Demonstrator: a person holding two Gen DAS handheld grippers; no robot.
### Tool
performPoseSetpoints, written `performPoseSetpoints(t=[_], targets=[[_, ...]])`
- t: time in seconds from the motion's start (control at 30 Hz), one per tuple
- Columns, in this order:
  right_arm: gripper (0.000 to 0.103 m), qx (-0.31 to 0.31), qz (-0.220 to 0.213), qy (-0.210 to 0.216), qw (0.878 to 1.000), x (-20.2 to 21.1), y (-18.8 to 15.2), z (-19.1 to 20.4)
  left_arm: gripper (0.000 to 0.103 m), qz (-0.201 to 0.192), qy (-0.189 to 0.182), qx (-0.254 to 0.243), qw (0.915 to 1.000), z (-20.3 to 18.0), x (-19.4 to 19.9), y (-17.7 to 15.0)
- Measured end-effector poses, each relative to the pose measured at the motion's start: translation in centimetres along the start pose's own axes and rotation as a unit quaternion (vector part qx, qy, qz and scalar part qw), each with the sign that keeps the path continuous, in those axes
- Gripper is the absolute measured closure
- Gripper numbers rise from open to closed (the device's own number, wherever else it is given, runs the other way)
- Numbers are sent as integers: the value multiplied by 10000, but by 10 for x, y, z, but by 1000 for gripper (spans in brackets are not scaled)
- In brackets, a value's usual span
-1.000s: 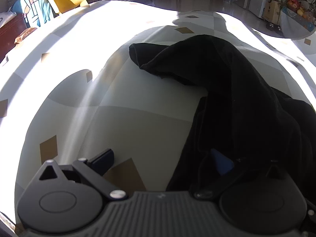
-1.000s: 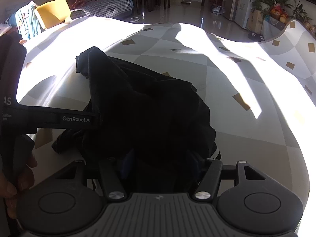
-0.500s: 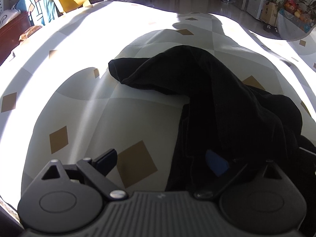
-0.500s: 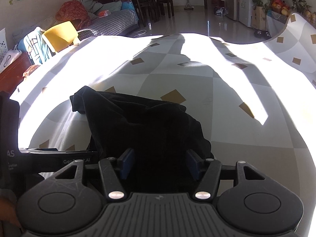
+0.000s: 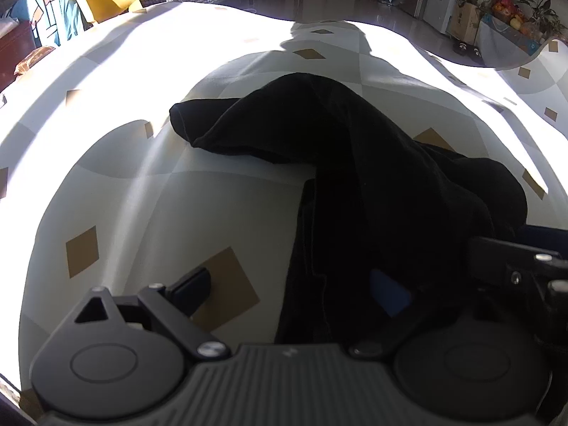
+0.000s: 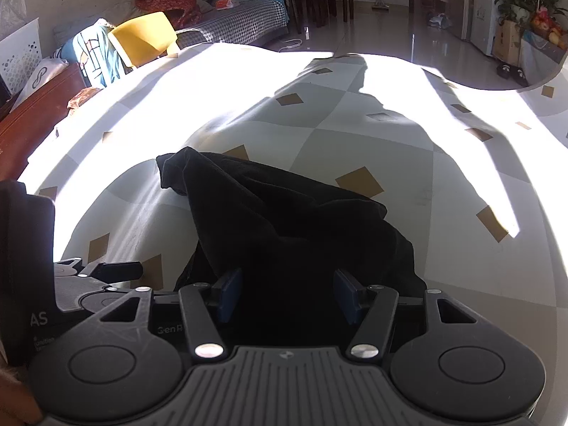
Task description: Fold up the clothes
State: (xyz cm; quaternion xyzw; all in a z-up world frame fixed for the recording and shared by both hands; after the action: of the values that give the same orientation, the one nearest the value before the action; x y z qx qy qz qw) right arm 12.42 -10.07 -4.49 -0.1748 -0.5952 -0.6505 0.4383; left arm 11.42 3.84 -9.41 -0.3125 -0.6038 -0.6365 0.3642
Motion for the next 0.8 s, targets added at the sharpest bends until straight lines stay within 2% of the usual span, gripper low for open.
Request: performPoseSetpoints(t=[0.07,0.13,0.23,0.47,0.53,0.7,0.8], targets=[[46,0,81,129,9999,0,4,4,6,8,-10,32,10000,1,-1,0],[46,313,78,343,9989,-1,7,11,6,-40,33,-40,10000,0,0,0],[46,741,91,360,9966,-6,8,13,6,-163,129,-221,9995,-3,2,1],[46,938,390,668,9926,-22,11,1,9,-502,271,-503,9971,-6,10,5],[54,969,405,789,9913,-26,11,0,9,-679,342,-648,9950,-9,16,7],[75,917,368,942,9906,-30,10,-2,9,-747,263,-767,9939,-15,18,10],[81,937,246,937,9909,-26,14,-3,9,-768,183,-728,9942,-18,20,12]])
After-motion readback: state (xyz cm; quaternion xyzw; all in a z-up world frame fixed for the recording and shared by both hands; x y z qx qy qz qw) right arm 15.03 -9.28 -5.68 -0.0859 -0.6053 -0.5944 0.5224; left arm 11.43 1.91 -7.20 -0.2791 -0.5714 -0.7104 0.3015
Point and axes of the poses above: each gripper's, at about its wrist camera, not at the fingertips, and x roughly against the way its jaws point, z to its left, y to its top, the point moved 8 cm from there along -x, roughly the way its jaws point, and after that the axes turned 9 degrees about y, right-handed, at the moved point
